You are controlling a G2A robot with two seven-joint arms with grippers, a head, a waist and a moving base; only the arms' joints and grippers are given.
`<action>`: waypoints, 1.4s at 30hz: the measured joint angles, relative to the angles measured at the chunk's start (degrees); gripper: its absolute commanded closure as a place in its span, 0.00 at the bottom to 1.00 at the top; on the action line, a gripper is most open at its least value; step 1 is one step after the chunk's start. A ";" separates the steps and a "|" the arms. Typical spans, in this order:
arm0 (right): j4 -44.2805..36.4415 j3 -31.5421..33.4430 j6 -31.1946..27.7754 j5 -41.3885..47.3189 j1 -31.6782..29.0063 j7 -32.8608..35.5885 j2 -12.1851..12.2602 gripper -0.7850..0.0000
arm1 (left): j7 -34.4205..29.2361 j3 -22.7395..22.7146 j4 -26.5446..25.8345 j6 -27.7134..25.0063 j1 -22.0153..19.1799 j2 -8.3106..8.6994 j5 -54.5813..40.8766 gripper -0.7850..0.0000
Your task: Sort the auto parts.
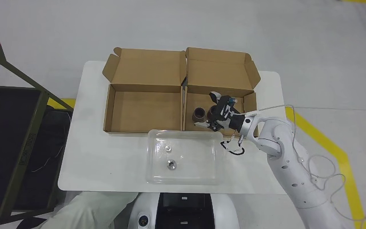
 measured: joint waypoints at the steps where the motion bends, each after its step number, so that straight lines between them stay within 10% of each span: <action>1: 0.00 0.00 0.00 0.00 0.00 0.00 0.00 0.00 | 0.00 0.00 0.00 0.00 0.00 0.00 0.00 0.00; 42: -2.11 -0.85 -0.24 -1.03 -1.22 -0.34 0.08 0.00 | 0.00 0.00 0.00 0.00 0.00 0.00 0.00 0.00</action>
